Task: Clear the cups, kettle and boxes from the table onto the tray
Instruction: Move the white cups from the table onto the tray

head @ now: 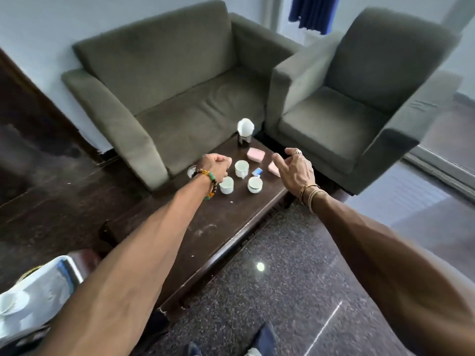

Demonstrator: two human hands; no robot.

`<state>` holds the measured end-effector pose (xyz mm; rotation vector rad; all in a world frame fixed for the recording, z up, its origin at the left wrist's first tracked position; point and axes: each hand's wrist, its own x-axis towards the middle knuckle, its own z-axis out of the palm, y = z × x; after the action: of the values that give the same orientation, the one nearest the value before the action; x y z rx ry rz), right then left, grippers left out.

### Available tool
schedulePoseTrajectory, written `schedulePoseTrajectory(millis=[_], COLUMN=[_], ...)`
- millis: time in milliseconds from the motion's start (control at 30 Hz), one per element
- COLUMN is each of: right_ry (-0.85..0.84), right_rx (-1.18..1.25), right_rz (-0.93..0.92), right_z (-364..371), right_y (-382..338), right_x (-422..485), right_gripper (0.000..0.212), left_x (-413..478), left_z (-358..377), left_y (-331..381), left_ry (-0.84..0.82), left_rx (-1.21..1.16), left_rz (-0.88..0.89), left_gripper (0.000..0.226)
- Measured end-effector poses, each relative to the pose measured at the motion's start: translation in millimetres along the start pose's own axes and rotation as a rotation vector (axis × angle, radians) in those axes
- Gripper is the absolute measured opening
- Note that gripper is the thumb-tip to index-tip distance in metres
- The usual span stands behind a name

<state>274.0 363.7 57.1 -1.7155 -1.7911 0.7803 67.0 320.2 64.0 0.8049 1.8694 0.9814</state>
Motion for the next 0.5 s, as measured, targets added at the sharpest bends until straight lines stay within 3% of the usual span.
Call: schedulePoseTrajectory(millis=[167,267,400,500], right_ry=[0.038,0.039,-0.020,-0.104], right_rx=[0.008,0.019,0.005,-0.057], right_rz=[0.067,0.100,0.155,0.182], right_z=[-39,-49,-41,-29], right_y=[35,49,76,96], right_x=[31,47,60,72], right_gripper=[0.051,0.049,0.050,0.049], left_x=[11,22,48,71], left_z=[64,88,112,132], left_y=[26,37,32,18], left_ry=[-0.083,-0.095,-0.126,-0.174], left_rx=[0.013,0.033,0.074,0.078], left_rz=[0.004,-0.001,-0.046,-0.092], left_gripper=[0.018,0.011,0.005,0.016])
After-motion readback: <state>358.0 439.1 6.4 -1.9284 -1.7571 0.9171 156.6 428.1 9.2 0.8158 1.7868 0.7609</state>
